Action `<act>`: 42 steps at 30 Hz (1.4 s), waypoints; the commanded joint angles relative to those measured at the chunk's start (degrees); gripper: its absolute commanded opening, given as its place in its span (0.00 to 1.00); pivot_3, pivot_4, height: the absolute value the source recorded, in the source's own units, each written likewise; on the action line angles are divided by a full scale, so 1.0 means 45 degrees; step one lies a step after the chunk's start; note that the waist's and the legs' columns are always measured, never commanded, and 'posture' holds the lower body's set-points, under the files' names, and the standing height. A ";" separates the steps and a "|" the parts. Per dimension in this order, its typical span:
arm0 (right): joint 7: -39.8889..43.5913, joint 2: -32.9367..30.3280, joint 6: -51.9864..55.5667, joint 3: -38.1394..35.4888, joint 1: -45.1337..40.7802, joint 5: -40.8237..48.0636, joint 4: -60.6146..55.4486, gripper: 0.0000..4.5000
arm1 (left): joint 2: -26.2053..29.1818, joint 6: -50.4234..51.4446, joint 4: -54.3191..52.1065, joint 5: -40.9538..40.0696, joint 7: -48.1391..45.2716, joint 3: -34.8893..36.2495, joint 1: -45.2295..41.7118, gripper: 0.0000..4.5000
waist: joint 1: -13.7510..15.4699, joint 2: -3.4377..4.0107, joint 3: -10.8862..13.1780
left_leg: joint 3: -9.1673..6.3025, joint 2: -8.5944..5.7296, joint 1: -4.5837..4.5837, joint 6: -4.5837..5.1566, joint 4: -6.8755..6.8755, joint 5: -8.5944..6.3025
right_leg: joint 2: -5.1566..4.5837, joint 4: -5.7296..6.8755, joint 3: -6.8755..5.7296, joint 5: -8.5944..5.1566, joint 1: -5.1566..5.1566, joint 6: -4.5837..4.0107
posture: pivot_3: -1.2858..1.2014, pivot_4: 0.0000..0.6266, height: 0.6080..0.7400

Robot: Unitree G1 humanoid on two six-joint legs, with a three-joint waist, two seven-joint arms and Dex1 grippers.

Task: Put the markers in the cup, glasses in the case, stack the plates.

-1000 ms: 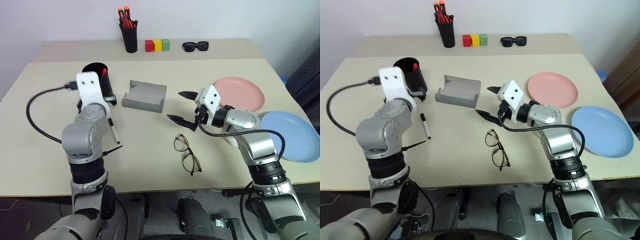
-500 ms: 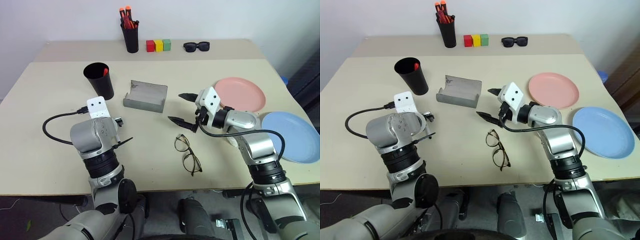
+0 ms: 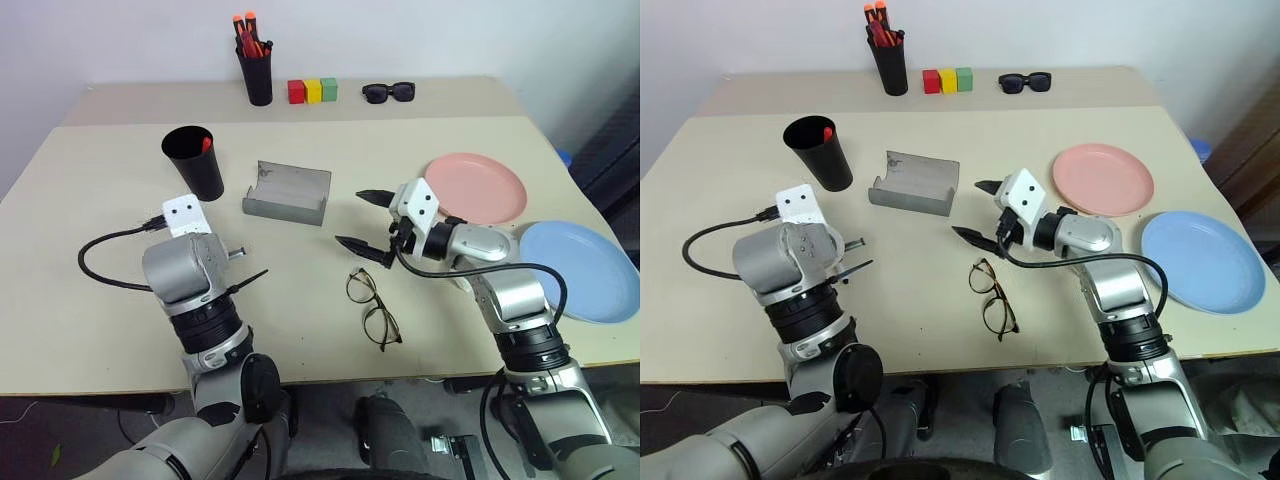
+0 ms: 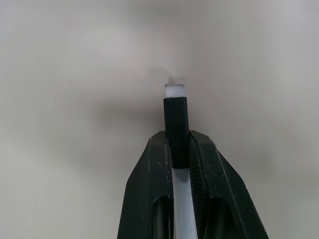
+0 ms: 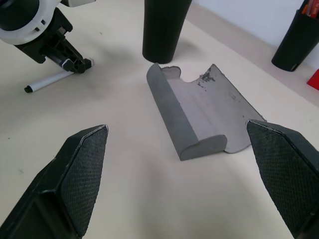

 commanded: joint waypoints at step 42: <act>-0.3911 0.3848 0.0196 -0.0087 -0.1410 0.0423 -0.0817 1.00 | 0.5783 -2.3417 1.4307 -0.1113 0.1254 -0.4088 -0.3385 0.61 | -0.0002 0.0003 0.0000 | 0.0018 -0.0006 -0.0004 0.0011 -0.0016 0.0006 | -0.0003 0.0009 0.0003 0.0007 -0.0022 0.0001 | 0.52 0.24 1.00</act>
